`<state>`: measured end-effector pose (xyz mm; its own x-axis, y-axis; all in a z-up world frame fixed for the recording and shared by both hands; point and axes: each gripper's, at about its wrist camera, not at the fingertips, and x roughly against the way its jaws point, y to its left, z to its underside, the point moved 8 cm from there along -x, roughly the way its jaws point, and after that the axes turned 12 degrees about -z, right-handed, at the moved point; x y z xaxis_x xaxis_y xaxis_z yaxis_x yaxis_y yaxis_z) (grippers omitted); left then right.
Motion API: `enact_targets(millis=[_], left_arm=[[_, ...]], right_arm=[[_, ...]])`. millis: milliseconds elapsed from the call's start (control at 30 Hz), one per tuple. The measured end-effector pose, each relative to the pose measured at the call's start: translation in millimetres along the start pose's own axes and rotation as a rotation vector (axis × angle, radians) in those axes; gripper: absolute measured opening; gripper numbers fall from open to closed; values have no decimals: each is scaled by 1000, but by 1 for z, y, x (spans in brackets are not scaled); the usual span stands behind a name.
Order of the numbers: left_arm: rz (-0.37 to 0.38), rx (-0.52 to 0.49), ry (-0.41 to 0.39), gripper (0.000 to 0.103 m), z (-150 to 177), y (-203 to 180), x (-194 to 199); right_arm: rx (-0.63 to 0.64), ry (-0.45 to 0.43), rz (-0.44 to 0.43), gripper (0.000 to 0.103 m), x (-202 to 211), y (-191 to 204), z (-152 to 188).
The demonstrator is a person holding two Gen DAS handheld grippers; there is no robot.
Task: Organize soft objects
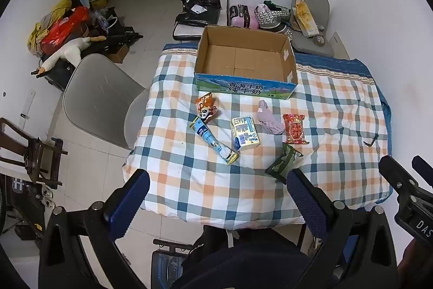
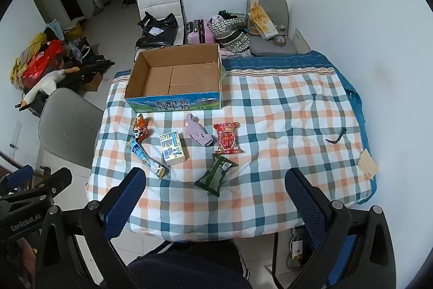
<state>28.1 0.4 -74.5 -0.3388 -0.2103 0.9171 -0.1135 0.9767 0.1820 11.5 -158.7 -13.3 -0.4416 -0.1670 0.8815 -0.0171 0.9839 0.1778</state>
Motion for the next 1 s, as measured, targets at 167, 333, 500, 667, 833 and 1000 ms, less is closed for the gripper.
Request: enact_targets(millis=[167,333,500,667,833,1000], left_arm=[[-5,-3,1,103,0,1,0],[-10,-4,-1,103,0,1,1],[-12,1,-8,103,-4,9,1],[-16,-2,-13,103,-8,9,2],[-16,-2,-15,103,-11,12,6],[-18,-1,-20,103,-14,10,6]], right_arm=[[2,-3,3,103,1,0,0],[1,-3,1,103,1,0,0],[3,-9,3,103,3,0,-1],[6,-13,5,103,4,0,3],[4,-16,8,103,3,-2,-2],[6,-17,7,103,9,3,-7]])
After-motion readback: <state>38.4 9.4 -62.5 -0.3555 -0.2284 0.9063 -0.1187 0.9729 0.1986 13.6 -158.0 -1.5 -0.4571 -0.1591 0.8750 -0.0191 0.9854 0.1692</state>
